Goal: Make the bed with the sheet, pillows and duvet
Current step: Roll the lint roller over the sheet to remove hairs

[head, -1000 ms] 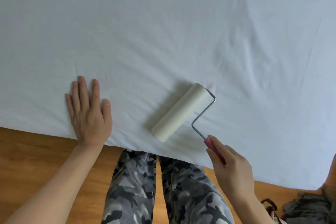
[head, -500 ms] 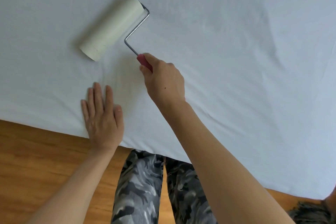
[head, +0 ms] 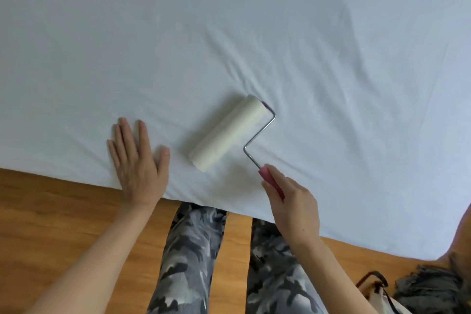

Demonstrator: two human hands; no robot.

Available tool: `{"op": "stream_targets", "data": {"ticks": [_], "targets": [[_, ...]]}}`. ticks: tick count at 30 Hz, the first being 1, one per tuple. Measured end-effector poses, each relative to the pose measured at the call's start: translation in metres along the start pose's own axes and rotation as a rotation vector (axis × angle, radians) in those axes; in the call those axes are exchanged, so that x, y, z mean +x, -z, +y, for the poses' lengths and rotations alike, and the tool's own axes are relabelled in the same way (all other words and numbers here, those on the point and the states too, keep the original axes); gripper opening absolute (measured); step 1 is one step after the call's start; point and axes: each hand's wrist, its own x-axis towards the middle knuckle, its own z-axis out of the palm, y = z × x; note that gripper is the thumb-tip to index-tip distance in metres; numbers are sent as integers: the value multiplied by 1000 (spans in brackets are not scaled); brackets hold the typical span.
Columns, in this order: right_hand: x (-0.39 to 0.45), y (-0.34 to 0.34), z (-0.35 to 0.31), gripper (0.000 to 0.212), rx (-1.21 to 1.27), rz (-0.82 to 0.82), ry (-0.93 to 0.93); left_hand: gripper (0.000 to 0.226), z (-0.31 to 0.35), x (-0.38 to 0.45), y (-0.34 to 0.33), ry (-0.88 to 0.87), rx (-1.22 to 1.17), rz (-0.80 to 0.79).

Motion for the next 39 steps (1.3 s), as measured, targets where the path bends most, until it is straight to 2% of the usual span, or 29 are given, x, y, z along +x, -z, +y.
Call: {"op": "stream_targets", "data": {"ticks": [4, 10, 14, 19, 23, 29, 34, 39], "targets": [[-33, 32, 49, 30, 66, 45, -118, 74, 50, 3, 2, -98, -11, -31], [-45, 105, 111, 28, 189, 185, -297, 69, 180, 25, -18, -231, -79, -3], [-39, 141, 150, 34, 210, 289, -342, 65, 264, 46, -31, -302, -109, 37], [-22, 164, 189, 39, 174, 298, -385, 63, 332, 67, -42, -404, -81, 42], [14, 169, 188, 35, 114, 226, -372, 57, 342, 66, -55, -291, 14, 65], [125, 192, 122, 29, 44, 101, -174, 57, 339, 56, -59, -189, 17, 74], [212, 209, 64, 25, -5, 106, -33, 59, 337, 56, -59, -189, 34, 36], [224, 206, 56, 27, -9, 119, -13, 60, 336, 56, -55, -191, 69, -4]]}}
